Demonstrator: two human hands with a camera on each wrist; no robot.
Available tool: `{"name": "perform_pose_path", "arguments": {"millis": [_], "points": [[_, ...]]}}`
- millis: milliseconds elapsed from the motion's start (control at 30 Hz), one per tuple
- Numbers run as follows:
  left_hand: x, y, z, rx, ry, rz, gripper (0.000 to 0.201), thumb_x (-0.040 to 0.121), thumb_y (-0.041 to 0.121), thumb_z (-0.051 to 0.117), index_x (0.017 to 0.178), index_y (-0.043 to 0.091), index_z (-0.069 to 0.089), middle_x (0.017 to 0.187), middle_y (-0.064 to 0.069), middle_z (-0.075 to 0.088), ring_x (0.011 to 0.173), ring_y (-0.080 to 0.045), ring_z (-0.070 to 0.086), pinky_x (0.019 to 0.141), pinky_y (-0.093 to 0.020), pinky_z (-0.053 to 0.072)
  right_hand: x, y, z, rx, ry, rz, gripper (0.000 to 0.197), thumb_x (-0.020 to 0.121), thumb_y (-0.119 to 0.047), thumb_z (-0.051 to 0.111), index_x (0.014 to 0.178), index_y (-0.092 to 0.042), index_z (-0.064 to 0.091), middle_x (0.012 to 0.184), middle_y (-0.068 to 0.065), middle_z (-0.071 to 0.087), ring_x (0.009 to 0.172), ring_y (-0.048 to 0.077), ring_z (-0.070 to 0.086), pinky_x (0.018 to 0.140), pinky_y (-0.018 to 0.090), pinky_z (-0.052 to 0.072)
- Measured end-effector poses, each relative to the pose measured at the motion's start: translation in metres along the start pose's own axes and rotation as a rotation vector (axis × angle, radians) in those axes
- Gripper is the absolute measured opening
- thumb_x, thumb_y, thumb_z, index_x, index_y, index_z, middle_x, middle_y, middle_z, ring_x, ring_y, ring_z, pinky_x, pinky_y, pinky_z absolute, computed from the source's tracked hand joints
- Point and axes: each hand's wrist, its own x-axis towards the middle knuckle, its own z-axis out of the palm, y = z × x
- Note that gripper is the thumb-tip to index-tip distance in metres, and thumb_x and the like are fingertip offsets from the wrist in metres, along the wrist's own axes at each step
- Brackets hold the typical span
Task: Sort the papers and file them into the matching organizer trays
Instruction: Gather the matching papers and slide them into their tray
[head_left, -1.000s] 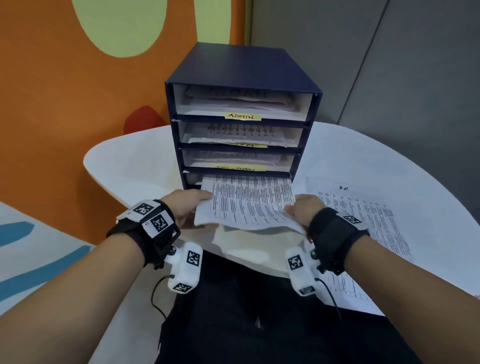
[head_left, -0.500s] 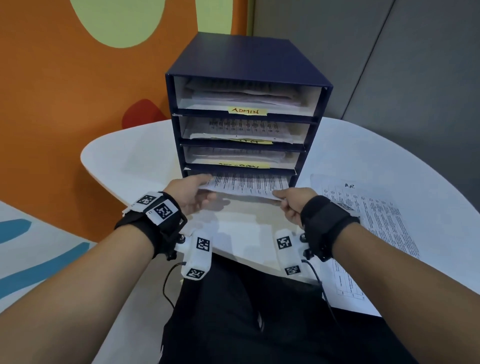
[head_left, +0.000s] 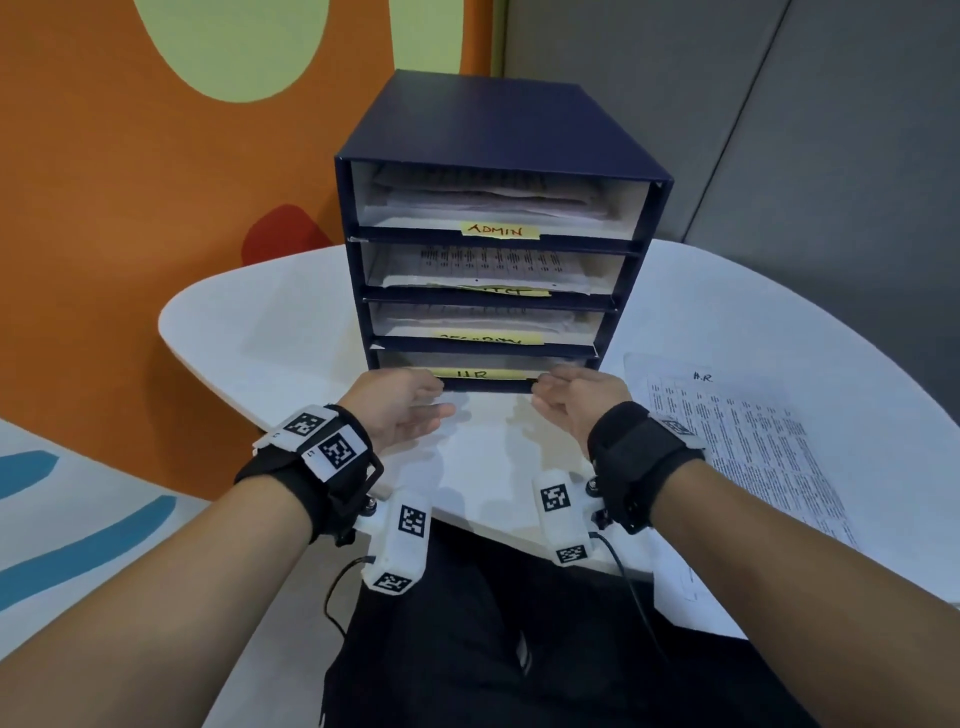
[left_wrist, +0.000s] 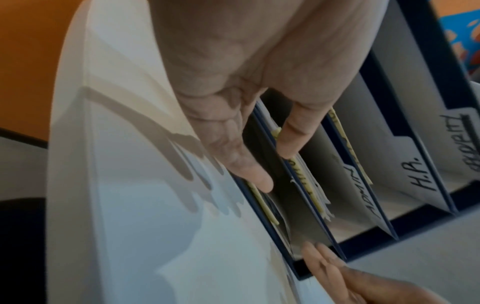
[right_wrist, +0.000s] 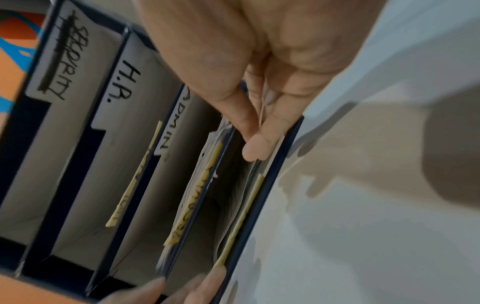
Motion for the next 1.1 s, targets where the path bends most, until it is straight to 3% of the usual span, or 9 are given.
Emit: {"name": "perform_pose_path", "arguments": {"millis": [167, 333, 433, 567, 667, 767, 833, 967, 1100], "points": [[-0.008, -0.006, 0.018, 0.080, -0.072, 0.019, 0.017, 0.091, 0.011, 0.064, 0.107, 0.005, 0.061, 0.113, -0.013, 0.068, 0.066, -0.011, 0.073, 0.058, -0.022, 0.058, -0.011, -0.022, -0.046, -0.033, 0.059, -0.031, 0.035, 0.089, 0.014, 0.052, 0.123, 0.006, 0.054, 0.118, 0.021, 0.062, 0.100, 0.027, 0.064, 0.070, 0.024, 0.058], [-0.020, -0.015, 0.045, 0.088, -0.138, 0.008, 0.022, 0.089, 0.010, 0.066, 0.109, 0.009, 0.057, 0.117, -0.013, 0.066, 0.080, -0.019, 0.074, 0.079, -0.033, 0.059, -0.010, -0.046, -0.112, -0.326, 0.254, -0.080, 0.034, 0.093, -0.008, 0.055, 0.126, -0.002, 0.056, 0.126, 0.017, 0.060, 0.103, 0.027, 0.064, 0.074, 0.030, 0.055], [-0.029, -0.018, 0.065, 0.111, -0.150, -0.021, 0.021, 0.090, 0.014, 0.065, 0.110, 0.009, 0.059, 0.120, -0.011, 0.062, 0.097, -0.026, 0.071, 0.096, -0.041, 0.053, -0.012, -0.051, -0.155, -0.779, 0.369, 0.007, 0.040, 0.083, -0.014, 0.066, 0.122, -0.004, 0.060, 0.125, 0.011, 0.061, 0.114, 0.029, 0.059, 0.081, 0.033, 0.051], [-0.032, -0.022, 0.079, 0.157, -0.152, -0.030, 0.029, 0.092, 0.018, 0.065, 0.120, 0.011, 0.057, 0.122, -0.009, 0.060, 0.102, -0.024, 0.069, 0.092, -0.039, 0.056, -0.026, -0.039, -0.182, -1.205, 0.428, 0.276, 0.068, 0.075, -0.031, 0.079, 0.128, 0.001, 0.053, 0.130, 0.015, 0.059, 0.112, 0.030, 0.060, 0.089, 0.035, 0.052], [-0.034, -0.024, 0.081, 0.183, -0.175, -0.041, 0.025, 0.095, 0.017, 0.060, 0.120, 0.013, 0.059, 0.123, -0.007, 0.060, 0.100, -0.020, 0.069, 0.088, -0.033, 0.056, -0.031, -0.027, -0.184, -1.282, 0.418, 0.348, 0.090, 0.066, -0.043, 0.084, 0.134, 0.000, 0.045, 0.130, 0.017, 0.057, 0.113, 0.034, 0.058, 0.093, 0.040, 0.050], [-0.036, -0.026, 0.082, 0.210, -0.176, -0.043, 0.025, 0.096, 0.017, 0.059, 0.120, 0.012, 0.057, 0.121, -0.006, 0.062, 0.101, -0.020, 0.068, 0.095, -0.036, 0.054, -0.027, -0.021, -0.179, -1.316, 0.408, 0.329, 0.105, 0.037, -0.053, 0.089, 0.124, -0.008, 0.052, 0.116, 0.015, 0.061, 0.098, 0.033, 0.062, 0.087, 0.043, 0.053], [-0.036, -0.031, 0.085, 0.226, -0.186, -0.051, 0.027, 0.095, 0.018, 0.059, 0.121, 0.011, 0.054, 0.120, -0.006, 0.064, 0.102, -0.021, 0.068, 0.096, -0.038, 0.053, -0.029, -0.019, -0.169, -1.338, 0.369, 0.328, 0.107, 0.039, -0.054, 0.089, 0.127, -0.006, 0.050, 0.118, 0.014, 0.061, 0.101, 0.032, 0.062, 0.087, 0.041, 0.054], [-0.041, -0.043, 0.097, 0.286, -0.289, -0.088, 0.023, 0.094, 0.021, 0.062, 0.114, 0.009, 0.059, 0.116, -0.006, 0.068, 0.101, -0.019, 0.068, 0.093, -0.034, 0.054, -0.034, -0.011, -0.146, -1.377, 0.317, 0.288, 0.085, 0.065, -0.050, 0.082, 0.125, 0.001, 0.047, 0.115, 0.012, 0.064, 0.100, 0.027, 0.064, 0.080, 0.031, 0.054], [-0.043, -0.046, 0.096, 0.343, -0.381, -0.154, 0.031, 0.092, 0.024, 0.064, 0.114, 0.003, 0.062, 0.093, -0.006, 0.072, 0.065, -0.013, 0.068, 0.060, -0.024, 0.056, -0.037, -0.005, -0.132, -1.419, 0.170, 0.193, 0.028, 0.089, -0.030, 0.061, 0.100, -0.004, 0.057, 0.089, 0.007, 0.061, 0.072, 0.019, 0.055, 0.057, 0.023, 0.045]]}}
